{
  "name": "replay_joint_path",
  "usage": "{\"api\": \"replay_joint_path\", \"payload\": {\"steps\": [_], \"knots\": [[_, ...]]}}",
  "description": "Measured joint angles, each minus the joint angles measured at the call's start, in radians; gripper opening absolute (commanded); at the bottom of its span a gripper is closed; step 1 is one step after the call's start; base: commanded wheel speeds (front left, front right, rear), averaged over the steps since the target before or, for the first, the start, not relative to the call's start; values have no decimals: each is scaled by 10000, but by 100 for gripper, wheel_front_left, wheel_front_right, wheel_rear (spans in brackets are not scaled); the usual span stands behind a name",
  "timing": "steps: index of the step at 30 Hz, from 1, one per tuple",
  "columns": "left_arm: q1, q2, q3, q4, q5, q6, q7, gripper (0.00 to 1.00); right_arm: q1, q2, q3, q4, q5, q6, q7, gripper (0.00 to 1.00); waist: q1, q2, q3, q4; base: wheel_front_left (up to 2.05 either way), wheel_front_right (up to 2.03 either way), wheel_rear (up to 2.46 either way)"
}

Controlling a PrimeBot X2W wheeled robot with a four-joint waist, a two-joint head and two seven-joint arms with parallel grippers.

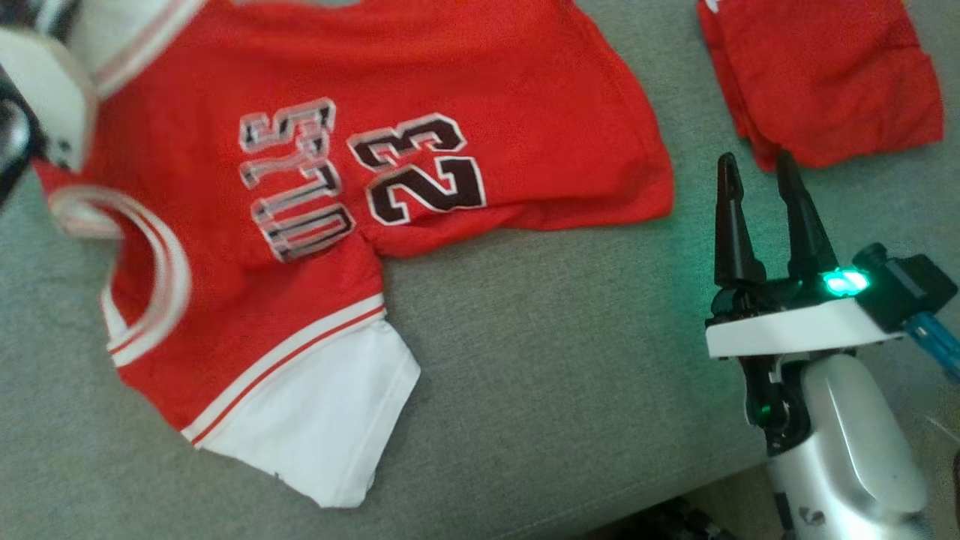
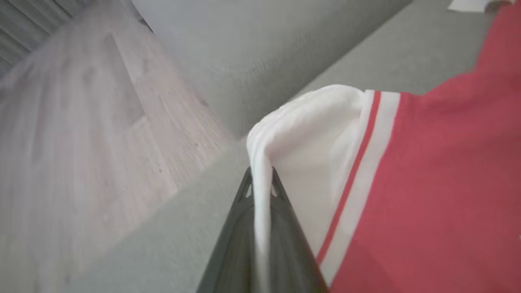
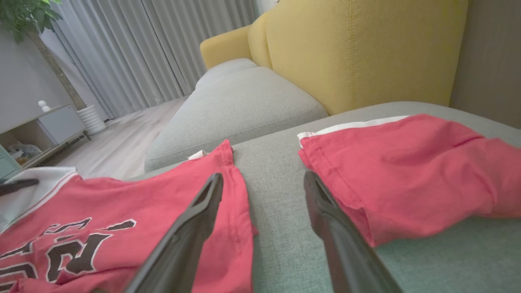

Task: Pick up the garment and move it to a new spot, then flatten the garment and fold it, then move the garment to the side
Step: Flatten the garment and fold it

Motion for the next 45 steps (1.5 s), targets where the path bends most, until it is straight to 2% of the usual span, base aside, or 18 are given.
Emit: {"api": "replay_joint_path", "payload": {"steps": [4, 9, 10, 11, 13, 16, 17, 21, 28, 34, 36, 45], "knots": [[-970, -58, -107, 502, 771, 201, -938, 0, -116, 0, 67, 4, 104, 0, 0, 100, 0, 0, 66, -233, 0, 0, 0], [-1988, -219, -196, 1179, 1569, 740, -2203, 0, -123, 0, 146, -2, 196, -2, 0, 100, 0, 0, 191, -526, 0, 0, 0], [-2178, -263, -198, 1315, 1666, 811, -2443, 63, -124, 0, 157, -6, 228, 0, 0, 100, 0, 0, 221, -571, 0, 0, 0], [-2353, -332, -190, 1452, 1737, 884, -2685, 100, -124, 0, 159, -8, 259, -2, 0, 100, 0, 0, 248, -606, 0, 0, 0], [-2600, -506, -203, 1751, 1831, 976, -2986, 100, -126, 0, 161, -21, 265, -2, 0, 100, 0, 0, 287, -649, 0, 0, 0], [-2710, -830, -73, 2056, 1910, 1553, -3835, 100, -125, 0, 144, -25, 265, -2, 0, 100, 0, 0, 297, -601, 0, 0, 0], [-2720, -926, 0, 2150, 1906, 1622, -4098, 100, -125, 0, 138, -25, 263, -2, 0, 100, 0, 0, 285, -565, 0, 0, 0], [-2693, -1302, 140, 2472, 1632, 1432, -4650, 100, -125, 0, 17, -19, 192, -2, -2, 100, -1, 0, 146, -345, 0, 0, 0], [-1901, -1910, 1072, 2192, 660, 1262, -5030, 100, -100, 0, -357, 33, -211, -2, -15, 100, -1, 0, -378, 338, 0, 0, 0], [-259, -1914, 2201, 318, 412, 1469, -5074, 100, -26, -2, -729, 182, -610, -2, -42, 100, -1, 0, -973, 1168, 0, 0, 0], [1051, -1919, 2771, -780, 311, 1707, -5074, 100, 63, -2, -842, 291, -681, -2, -42, 100, -2, 0, -1384, 1534, 0, 0, 0], [5530, -2395, 4261, -3754, 165, 2685, -5074, 100, 766, 0, -997, 462, -903, -2, -42, 100, -4, 1, -2543, 2398, 0, 0, 0]]}}
